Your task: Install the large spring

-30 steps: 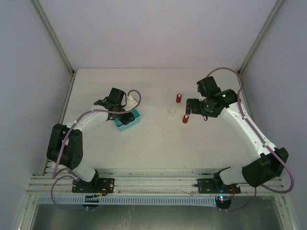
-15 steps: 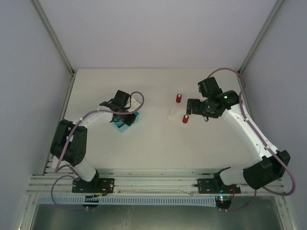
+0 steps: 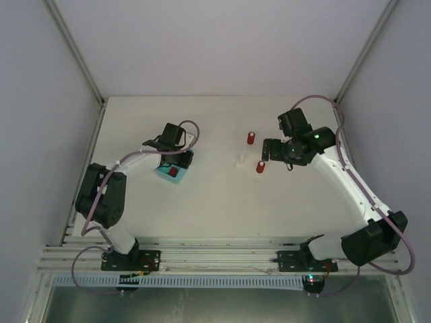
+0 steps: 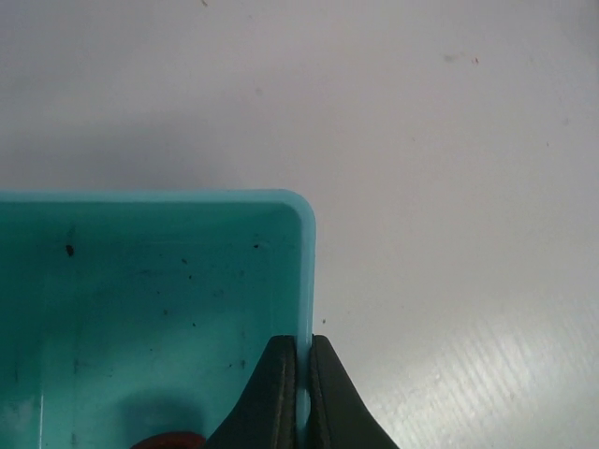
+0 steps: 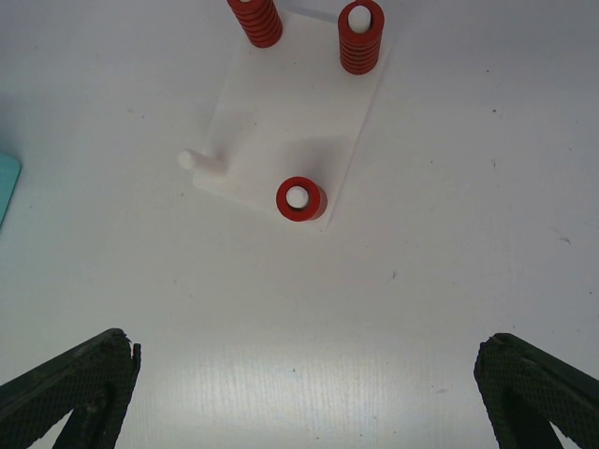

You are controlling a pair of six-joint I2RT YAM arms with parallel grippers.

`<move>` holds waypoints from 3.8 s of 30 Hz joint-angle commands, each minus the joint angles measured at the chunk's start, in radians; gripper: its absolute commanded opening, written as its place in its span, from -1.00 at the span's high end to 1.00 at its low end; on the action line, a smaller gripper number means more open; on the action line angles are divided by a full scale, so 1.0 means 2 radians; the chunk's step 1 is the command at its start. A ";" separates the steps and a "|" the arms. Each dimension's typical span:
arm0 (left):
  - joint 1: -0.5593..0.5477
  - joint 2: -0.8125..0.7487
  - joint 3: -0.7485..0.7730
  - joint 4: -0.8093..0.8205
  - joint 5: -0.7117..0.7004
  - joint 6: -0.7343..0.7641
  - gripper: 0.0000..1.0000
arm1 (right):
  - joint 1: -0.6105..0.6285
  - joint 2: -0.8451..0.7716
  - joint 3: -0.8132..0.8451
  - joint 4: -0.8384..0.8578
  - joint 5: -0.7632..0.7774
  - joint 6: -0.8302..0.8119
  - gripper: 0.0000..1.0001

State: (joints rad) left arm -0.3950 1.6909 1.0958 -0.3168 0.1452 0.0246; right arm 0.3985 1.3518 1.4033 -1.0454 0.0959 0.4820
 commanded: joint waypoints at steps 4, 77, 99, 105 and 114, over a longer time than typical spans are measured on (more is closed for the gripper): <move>-0.001 0.030 0.029 0.000 0.012 -0.075 0.92 | 0.001 -0.007 0.006 -0.006 0.009 -0.003 -0.98; 0.011 0.087 0.006 -0.063 -0.153 -0.079 0.36 | 0.000 -0.041 -0.020 -0.004 0.029 -0.018 -0.98; 0.011 -0.047 0.090 -0.073 -0.116 -0.052 0.83 | 0.000 -0.037 0.024 0.004 -0.036 0.001 -0.98; 0.009 -0.122 0.042 0.032 -0.009 -0.017 0.84 | 0.000 -0.006 0.048 0.011 -0.102 0.002 -0.95; -0.037 -0.172 -0.044 0.183 0.152 0.069 0.86 | 0.004 0.047 0.085 0.007 -0.226 -0.009 -0.76</move>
State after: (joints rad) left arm -0.4122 1.3693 1.0454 -0.1154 0.2802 0.0402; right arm 0.3985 1.4124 1.5105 -1.0138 -0.2066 0.4728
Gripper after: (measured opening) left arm 0.320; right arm 0.895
